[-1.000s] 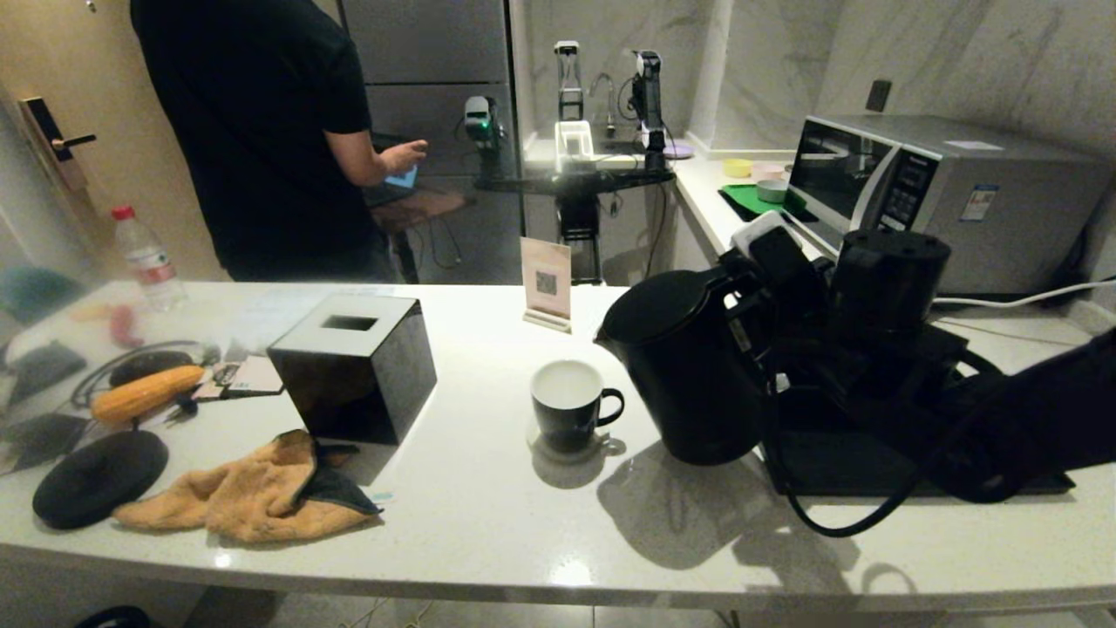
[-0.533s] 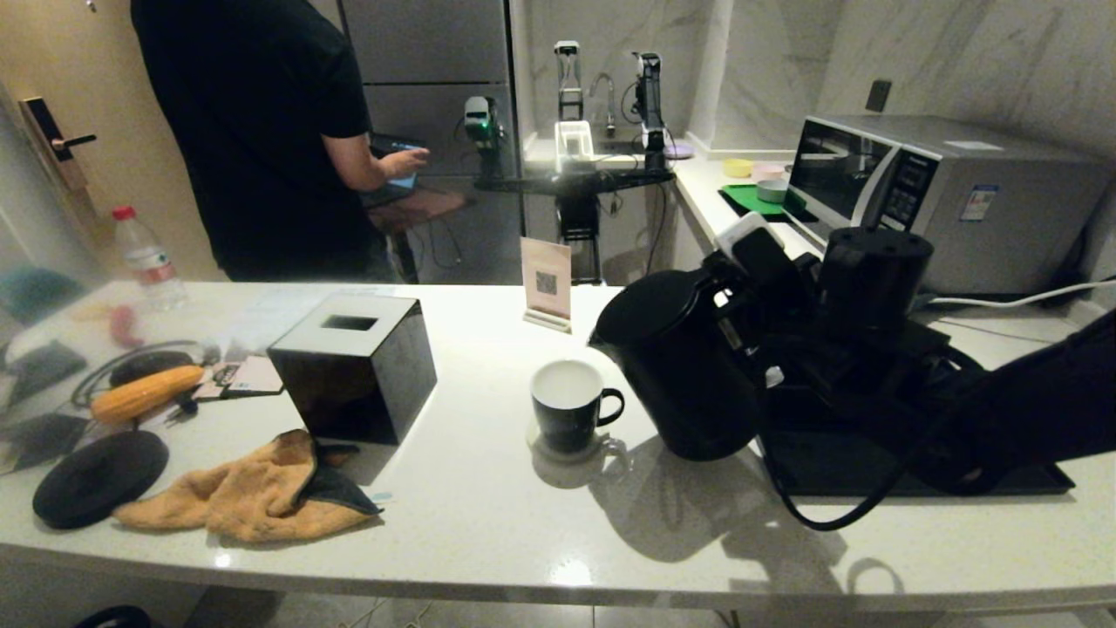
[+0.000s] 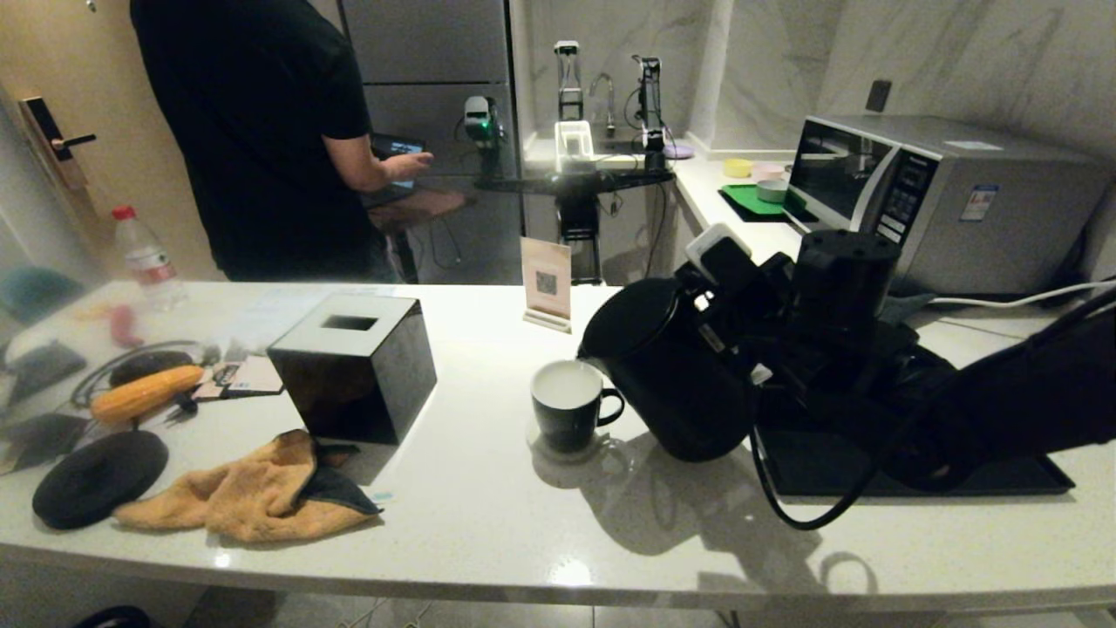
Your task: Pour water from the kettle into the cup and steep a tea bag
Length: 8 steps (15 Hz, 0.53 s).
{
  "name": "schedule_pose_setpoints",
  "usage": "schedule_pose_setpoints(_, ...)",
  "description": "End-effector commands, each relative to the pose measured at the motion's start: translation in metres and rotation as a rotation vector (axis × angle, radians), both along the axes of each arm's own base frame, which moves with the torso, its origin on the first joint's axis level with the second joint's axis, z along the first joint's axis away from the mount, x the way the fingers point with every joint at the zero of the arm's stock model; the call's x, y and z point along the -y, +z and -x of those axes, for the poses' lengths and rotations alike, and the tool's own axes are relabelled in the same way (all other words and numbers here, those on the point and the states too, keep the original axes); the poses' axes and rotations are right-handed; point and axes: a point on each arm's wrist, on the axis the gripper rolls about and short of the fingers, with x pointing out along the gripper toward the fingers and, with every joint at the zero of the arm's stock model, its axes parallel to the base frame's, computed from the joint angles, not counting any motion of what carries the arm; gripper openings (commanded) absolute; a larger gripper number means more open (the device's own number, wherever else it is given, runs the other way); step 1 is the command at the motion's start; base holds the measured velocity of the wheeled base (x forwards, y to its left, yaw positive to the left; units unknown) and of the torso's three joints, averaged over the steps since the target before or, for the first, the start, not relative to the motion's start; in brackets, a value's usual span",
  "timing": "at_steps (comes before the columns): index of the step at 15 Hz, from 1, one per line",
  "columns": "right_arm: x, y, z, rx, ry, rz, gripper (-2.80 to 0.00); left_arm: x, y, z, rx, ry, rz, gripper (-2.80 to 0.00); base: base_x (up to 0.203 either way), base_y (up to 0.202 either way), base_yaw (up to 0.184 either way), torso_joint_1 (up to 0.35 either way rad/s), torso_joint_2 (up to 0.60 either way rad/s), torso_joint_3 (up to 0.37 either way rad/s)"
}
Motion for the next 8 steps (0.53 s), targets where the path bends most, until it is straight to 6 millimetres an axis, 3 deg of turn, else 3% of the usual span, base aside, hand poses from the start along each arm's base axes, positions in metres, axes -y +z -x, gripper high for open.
schedule_pose_setpoints(1, -0.0023, -0.0038, -0.0013, -0.002, 0.002, 0.019, -2.80, 0.0000, 0.0000, -0.0001, -0.001, 0.000, 0.000, -2.80, 0.000, 0.000, 0.000, 0.000, 0.00, 0.000)
schedule_pose_setpoints(8, -0.0023, -0.0075, -0.0015, 0.000, 0.004, 0.096, -2.80, 0.0000, 0.0000, -0.0001, -0.001, 0.000, 0.000, -2.80, 0.000, 0.000, 0.000, 0.000, 0.00, 0.000)
